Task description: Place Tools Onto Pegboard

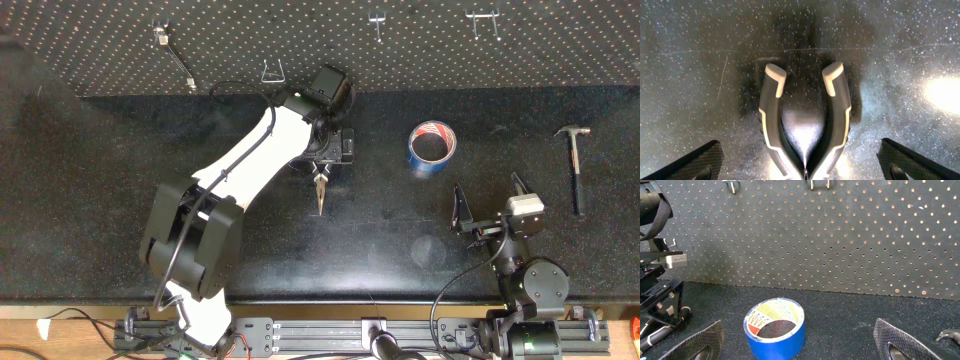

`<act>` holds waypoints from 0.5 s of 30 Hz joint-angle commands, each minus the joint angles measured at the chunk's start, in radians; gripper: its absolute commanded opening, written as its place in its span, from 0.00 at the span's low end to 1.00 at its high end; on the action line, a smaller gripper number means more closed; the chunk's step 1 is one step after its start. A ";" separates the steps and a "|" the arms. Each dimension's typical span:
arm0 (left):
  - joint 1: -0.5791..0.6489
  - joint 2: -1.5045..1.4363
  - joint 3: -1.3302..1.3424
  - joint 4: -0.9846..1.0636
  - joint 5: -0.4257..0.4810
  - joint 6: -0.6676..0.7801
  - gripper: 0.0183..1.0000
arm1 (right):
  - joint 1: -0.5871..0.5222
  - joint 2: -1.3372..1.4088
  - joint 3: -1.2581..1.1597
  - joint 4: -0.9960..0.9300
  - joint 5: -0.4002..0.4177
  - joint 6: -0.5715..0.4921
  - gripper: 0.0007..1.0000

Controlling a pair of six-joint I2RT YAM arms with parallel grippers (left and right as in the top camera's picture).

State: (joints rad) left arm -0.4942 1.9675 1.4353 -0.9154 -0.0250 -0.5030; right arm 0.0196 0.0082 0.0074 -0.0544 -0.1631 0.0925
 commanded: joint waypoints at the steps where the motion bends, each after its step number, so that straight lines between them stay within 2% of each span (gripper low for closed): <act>1: -0.005 0.031 0.014 0.023 -0.027 -0.018 1.00 | -0.006 -0.007 -0.003 -0.005 -0.002 -0.011 0.98; 15: -0.004 0.073 0.014 0.071 -0.023 -0.040 1.00 | -0.006 -0.007 -0.003 -0.005 -0.003 -0.011 0.98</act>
State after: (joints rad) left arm -0.4938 2.0006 1.4353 -0.8474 -0.0303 -0.5232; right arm 0.0196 0.0082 0.0074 -0.0544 -0.1635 0.0925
